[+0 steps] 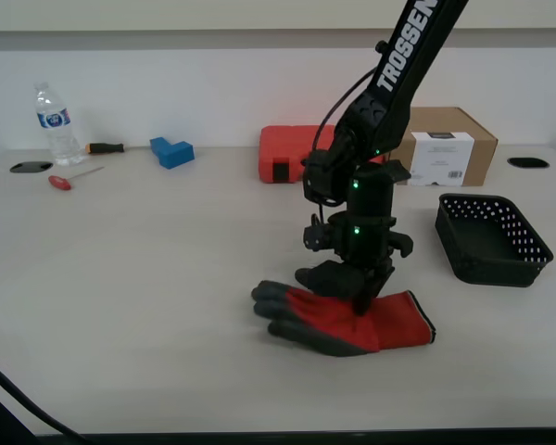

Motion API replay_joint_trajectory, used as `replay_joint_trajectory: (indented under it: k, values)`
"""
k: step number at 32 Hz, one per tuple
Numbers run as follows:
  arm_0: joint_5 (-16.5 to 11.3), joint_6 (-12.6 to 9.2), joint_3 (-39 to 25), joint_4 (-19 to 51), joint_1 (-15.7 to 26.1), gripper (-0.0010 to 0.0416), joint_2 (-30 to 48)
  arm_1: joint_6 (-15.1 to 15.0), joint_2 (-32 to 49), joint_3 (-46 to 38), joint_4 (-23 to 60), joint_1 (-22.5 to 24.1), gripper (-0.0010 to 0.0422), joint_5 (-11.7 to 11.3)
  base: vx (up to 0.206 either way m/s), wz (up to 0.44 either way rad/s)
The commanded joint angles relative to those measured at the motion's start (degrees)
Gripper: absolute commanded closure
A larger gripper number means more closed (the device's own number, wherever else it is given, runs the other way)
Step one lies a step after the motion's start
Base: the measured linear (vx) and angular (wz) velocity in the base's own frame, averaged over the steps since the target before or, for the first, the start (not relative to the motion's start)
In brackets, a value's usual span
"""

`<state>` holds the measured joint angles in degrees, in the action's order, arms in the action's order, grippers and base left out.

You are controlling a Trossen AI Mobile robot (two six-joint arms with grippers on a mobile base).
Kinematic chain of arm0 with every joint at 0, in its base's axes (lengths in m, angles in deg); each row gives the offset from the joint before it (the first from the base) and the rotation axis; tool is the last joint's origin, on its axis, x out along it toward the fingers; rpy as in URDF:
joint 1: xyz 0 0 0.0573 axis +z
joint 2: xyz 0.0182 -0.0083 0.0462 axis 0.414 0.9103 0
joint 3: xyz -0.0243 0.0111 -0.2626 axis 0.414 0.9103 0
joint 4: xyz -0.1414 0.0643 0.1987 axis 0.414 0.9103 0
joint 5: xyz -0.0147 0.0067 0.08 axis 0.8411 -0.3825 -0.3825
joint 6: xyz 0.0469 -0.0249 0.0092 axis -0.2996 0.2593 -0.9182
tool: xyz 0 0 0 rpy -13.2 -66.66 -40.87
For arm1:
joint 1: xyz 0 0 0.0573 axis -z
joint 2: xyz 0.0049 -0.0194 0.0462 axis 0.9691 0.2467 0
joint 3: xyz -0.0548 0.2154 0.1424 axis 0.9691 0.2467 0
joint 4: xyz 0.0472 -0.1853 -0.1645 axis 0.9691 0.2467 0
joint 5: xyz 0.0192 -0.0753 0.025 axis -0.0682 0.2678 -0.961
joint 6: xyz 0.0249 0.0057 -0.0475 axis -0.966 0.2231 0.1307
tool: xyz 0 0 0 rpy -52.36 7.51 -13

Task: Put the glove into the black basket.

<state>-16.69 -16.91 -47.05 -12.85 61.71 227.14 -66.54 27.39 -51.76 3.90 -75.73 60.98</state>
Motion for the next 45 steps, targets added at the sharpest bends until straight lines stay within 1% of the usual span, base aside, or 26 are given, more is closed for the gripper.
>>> replay_joint_trajectory:
  k: [1,3,6,9,10,13,14,15,17,19,20,21,22,23,24,25,26,27,28,31,32,33,35,37,43,45]
  values:
    - [-0.28,-0.98,0.04,-0.31,-0.22,0.0407,-5.40,-0.07,0.00,-0.07,-0.31,0.00,0.0412,-0.04,0.000,0.000]
    - [0.02,-1.22,0.17,-0.28,-0.22,0.0407,-9.14,-0.07,0.00,-0.07,-0.26,0.00,0.0412,-0.02,0.000,0.000]
    - [0.72,-2.49,0.74,-0.50,-0.22,0.0407,-14.78,-0.07,0.00,-0.09,-0.17,0.00,0.0412,-0.02,0.000,0.000]
    - [3.52,-3.72,1.22,-0.66,-0.66,0.0407,-20.48,-0.07,0.00,-0.07,-0.24,0.00,0.0412,-0.04,0.000,0.000]
    - [6.45,-4.96,1.70,-0.61,-1.62,0.0407,-25.24,-0.07,0.00,-0.07,-0.28,0.00,0.0412,-0.04,0.000,0.000]
    - [8.24,-5.86,2.86,-0.55,-2.95,0.0407,-29.57,-0.07,0.00,-0.07,-0.13,0.00,0.0412,-0.02,0.000,0.000]
    - [8.81,-6.99,4.17,-0.74,-5.20,0.0407,-33.33,-0.07,0.00,-0.11,-0.13,0.00,0.0412,-0.04,0.000,0.000]
    - [8.83,-6.99,4.52,-0.79,-6.12,0.0407,-34.29,-0.07,0.00,-0.09,-0.13,0.00,0.0412,-0.02,-0.008,-0.048]
    - [8.87,-6.99,6.67,-1.29,-10.51,0.0407,-38.73,-0.07,0.00,-0.09,-0.26,0.02,0.0412,-0.04,0.000,0.000]
    - [8.90,-7.04,8.41,-2.56,-13.22,0.0407,-41.53,-0.07,0.00,-0.04,-0.17,0.00,0.0412,-0.11,0.000,0.000]
    - [8.90,-7.48,9.97,-3.65,-15.87,0.0407,-43.56,-0.07,0.00,-0.17,-0.24,0.00,0.0412,-0.09,0.000,0.000]
    - [8.87,-7.76,10.67,-4.13,-17.22,0.0407,-44.52,-0.07,0.00,-0.17,-0.24,0.00,0.0412,-0.09,0.000,0.000]
    - [8.87,-8.11,12.11,-5.31,-19.63,0.0407,-46.16,-0.07,0.00,-0.17,-0.24,0.04,0.0412,0.37,0.000,0.000]
    - [8.90,-8.81,14.67,-7.08,-23.50,0.0407,-48.81,-0.07,0.00,-0.13,-0.26,0.02,0.0412,0.11,0.000,0.000]
    - [8.90,-9.05,15.80,-7.78,-25.00,0.0407,-50.05,-0.07,0.00,-0.13,-0.24,0.00,0.0412,-0.20,0.000,0.000]
    - [8.87,-10.05,18.29,-9.46,-28.17,0.0407,-51.84,-0.07,0.00,-0.13,-0.28,-0.02,0.0412,-0.31,0.000,0.000]
    - [8.90,-10.32,19.23,-9.92,-29.31,0.0407,-52.46,-0.07,0.00,-0.11,-0.17,0.00,0.0412,-0.24,0.000,0.000]
    - [8.90,-10.58,21.55,-11.85,-32.59,0.0407,-52.98,-0.07,0.00,-0.09,-0.20,0.07,0.0412,0.39,0.000,0.000]
    - [8.85,-10.58,23.80,-13.05,-35.26,0.0407,-52.85,-0.07,0.00,-0.11,-0.26,0.04,0.0412,0.33,0.000,0.000]
    - [8.83,-10.58,26.40,-14.73,-36.96,0.0407,-51.34,-0.07,0.00,-0.09,-0.20,0.00,0.0412,-0.61,0.000,0.000]
    - [8.83,-10.60,27.78,-16.87,-37.59,0.0407,-49.27,-0.07,0.00,-0.07,-0.22,0.00,0.0412,-0.63,0.000,0.000]
    - [8.85,-11.06,28.76,-19.39,-38.10,0.0407,-46.60,-0.07,0.00,-0.09,-0.33,0.00,0.0412,-0.09,0.000,0.000]
    - [8.87,-13.05,29.42,-22.77,-38.34,0.0407,-41.88,-0.07,0.00,-0.07,-0.20,0.00,0.0412,-0.13,0.000,0.000]
    - [8.87,-13.49,29.40,-25.05,-38.34,0.0407,-39.04,-0.07,0.00,-0.07,-0.28,0.00,0.0412,-0.17,0.000,0.000]
    - [8.61,-13.42,29.40,-29.94,-38.40,0.0407,-30.86,-0.07,0.00,-0.07,-0.31,0.00,0.0412,-0.04,0.000,0.000]
    - [8.66,-13.38,29.44,-30.29,-38.40,0.0406,-30.18,-0.07,0.00,-0.09,-0.28,0.02,0.0412,-0.04,0.000,0.000]
